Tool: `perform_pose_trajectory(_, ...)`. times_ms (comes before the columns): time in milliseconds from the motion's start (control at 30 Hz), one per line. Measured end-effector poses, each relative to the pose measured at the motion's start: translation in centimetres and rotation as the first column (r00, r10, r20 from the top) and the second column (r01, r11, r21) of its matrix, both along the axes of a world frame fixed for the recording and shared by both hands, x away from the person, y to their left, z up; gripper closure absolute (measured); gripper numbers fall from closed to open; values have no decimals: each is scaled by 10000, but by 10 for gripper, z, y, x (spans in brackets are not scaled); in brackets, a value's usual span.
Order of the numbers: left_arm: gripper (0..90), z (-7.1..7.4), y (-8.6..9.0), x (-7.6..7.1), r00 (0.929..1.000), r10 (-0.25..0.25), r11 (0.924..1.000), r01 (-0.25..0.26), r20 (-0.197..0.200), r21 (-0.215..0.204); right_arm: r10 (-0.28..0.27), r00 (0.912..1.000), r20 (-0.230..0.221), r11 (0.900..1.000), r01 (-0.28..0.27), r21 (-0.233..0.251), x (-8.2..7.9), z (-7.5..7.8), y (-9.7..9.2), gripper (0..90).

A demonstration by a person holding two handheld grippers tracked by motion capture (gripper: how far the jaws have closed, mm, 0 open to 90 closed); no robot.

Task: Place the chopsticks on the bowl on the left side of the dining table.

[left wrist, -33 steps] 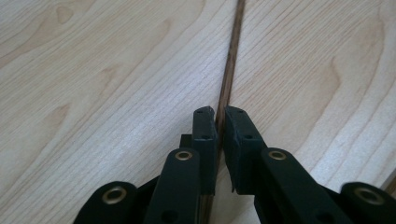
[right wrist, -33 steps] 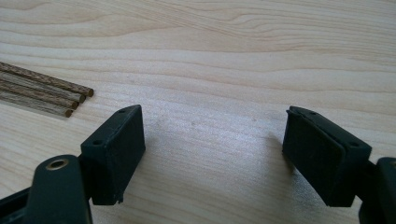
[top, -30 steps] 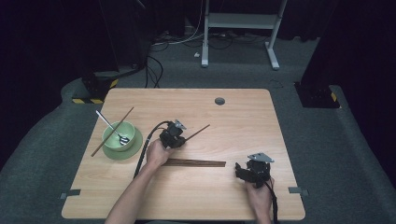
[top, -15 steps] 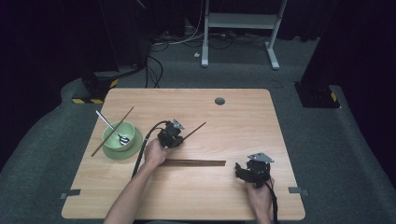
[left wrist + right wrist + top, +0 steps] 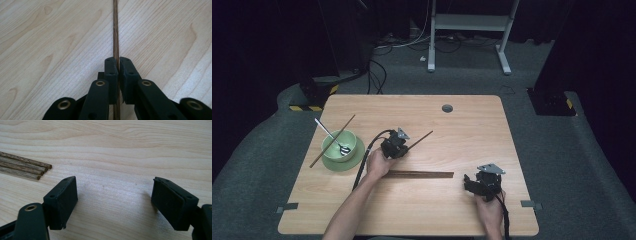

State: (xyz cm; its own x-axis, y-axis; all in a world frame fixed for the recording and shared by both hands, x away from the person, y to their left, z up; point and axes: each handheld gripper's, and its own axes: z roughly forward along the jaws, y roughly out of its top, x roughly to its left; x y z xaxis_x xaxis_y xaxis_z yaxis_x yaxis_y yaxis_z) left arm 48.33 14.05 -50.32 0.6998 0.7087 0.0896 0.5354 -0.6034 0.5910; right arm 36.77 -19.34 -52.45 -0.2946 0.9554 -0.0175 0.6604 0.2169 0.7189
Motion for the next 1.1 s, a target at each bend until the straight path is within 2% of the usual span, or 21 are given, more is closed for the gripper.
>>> perform_pose_trajectory(733, 846, 10, 4, -8, 10000, -54, 9999, 54, -9, -125, -5, 10000, 0, 10000, 5, -5, 0, 0, 0, 206)
perform_pose_trajectory(967, 846, 19, 6, -13, 10000, -14, 9993, 16, 65, -367, -6, 10000, -1, 10000, 6, -1, 0, 0, 0, 206)
perform_pose_trajectory(1100, 845, 22, 8, -14, 10000, -90, 9991, 88, -27, -411, 1, 10000, 2, 10000, -1, -2, 0, 0, 0, 206)
